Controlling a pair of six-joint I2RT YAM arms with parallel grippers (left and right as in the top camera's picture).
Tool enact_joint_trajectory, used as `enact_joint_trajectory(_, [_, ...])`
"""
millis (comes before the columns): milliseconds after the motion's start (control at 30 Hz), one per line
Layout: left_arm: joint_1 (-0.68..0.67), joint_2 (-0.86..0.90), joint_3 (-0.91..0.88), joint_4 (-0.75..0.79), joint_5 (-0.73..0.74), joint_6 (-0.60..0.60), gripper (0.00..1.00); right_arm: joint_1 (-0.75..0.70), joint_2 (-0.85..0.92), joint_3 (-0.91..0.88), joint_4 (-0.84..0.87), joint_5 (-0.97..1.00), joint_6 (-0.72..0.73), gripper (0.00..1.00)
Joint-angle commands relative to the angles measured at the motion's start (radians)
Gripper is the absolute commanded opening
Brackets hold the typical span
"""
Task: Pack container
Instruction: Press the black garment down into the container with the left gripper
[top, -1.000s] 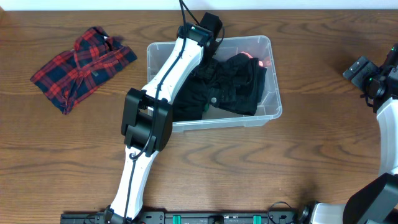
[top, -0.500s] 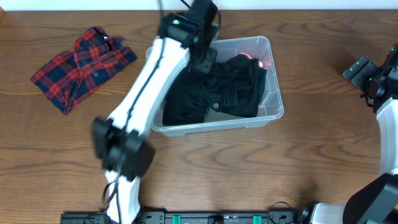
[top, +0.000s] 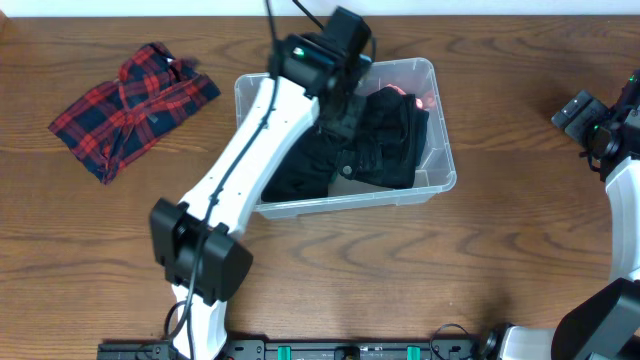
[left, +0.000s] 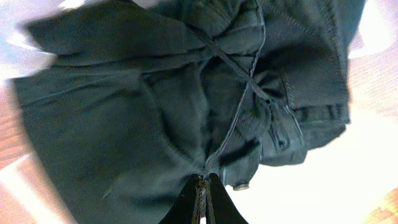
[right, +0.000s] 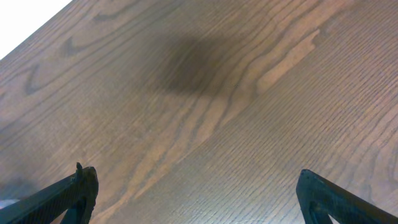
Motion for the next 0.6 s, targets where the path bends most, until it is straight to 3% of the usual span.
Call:
enact_joint_trajectory(0, [-0.006, 0.025, -0.055, 0.037, 0.016, -0.038, 0.06, -0.003, 0.005, 0.016, -0.001, 0.010, 0.013, 0.99])
enact_joint_trajectory(333, [-0.007, 0.086, -0.275, 0.310, 0.101, -0.039, 0.06, -0.003, 0.005, 0.016, -0.001, 0.010, 0.013, 0.99])
enact_joint_trajectory(567, [-0.008, 0.128, -0.309, 0.340, 0.101, -0.038, 0.06, -0.003, 0.005, 0.016, -0.001, 0.010, 0.013, 0.99])
